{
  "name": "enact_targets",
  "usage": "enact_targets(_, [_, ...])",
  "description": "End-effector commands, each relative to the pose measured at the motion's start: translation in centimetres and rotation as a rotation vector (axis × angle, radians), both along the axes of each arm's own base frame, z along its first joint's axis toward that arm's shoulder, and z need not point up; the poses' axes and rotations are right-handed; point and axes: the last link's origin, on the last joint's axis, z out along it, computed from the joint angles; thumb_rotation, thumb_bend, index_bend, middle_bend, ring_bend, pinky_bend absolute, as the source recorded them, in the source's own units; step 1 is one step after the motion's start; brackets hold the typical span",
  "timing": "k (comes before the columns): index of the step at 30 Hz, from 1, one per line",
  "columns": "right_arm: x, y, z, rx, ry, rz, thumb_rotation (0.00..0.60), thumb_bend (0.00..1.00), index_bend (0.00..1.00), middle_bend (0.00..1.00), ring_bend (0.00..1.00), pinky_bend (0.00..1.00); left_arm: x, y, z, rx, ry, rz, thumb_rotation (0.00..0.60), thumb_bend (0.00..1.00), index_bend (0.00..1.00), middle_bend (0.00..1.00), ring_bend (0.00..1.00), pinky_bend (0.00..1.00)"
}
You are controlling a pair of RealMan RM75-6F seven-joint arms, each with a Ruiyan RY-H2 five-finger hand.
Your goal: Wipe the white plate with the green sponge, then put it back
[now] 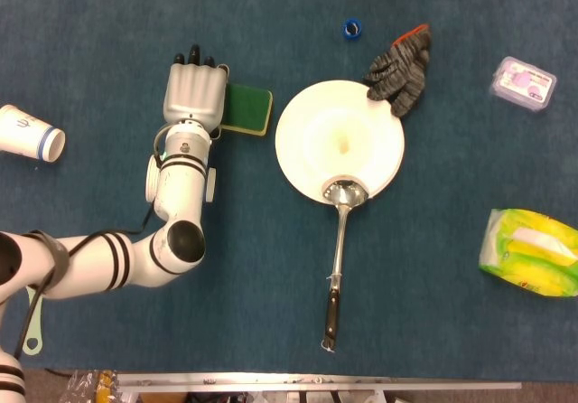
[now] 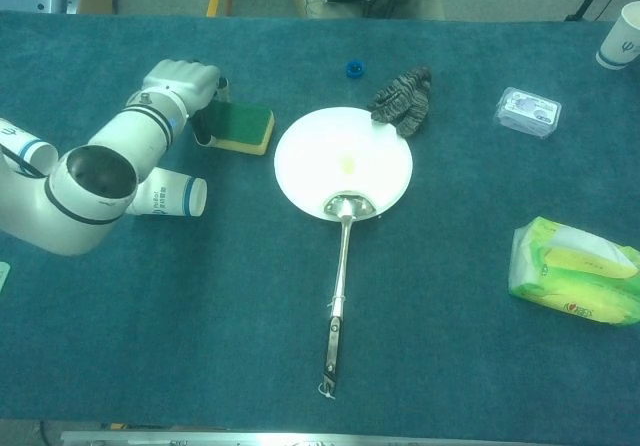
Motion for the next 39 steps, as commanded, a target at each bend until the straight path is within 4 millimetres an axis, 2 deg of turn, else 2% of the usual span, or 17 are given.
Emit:
enact_targets(1, [0.0,0.0,-0.1,0.003,0.000,0.002,0.600,0.32,0.17,0.24,0.12,0.26,0.5,-0.5,0.9,0.000,0.011,-0.043,0.600,0.25,0.39,0.22,0.03,0.18])
enact_targets(12, [0.3,-0.2,-0.3,0.012,-0.001,0.012,0.600,0.32,0.17,0.24,0.12,0.26,3.5,-2.7,1.7,-0.003,0.058,-0.201,0.600,0.25,0.40,0.24,0.04,0.18])
enact_targets(17, [0.4,-0.3,-0.5,0.017,-0.003,0.015,0.600,0.32,0.17,0.24,0.12,0.26,5.1,-3.7,1.5,0.007,0.106,-0.269,0.600,0.25,0.40,0.25,0.04,0.23])
enact_targets(28, [0.2,-0.5,-0.6,0.024,-0.005,0.007,0.600,0.32,0.17,0.24,0.12,0.26,7.4,-5.7,-1.1,-0.039,0.145,-0.388,0.600,0.25,0.41,0.25,0.05,0.24])
enact_targets(39, [0.0,-0.8,-0.6,0.021,-0.002,-0.001,0.600,0.32,0.17,0.24,0.12,0.26,9.9,-5.5,-2.7,-0.033,0.195,-0.480,0.600,0.25,0.41,0.25,0.05,0.24])
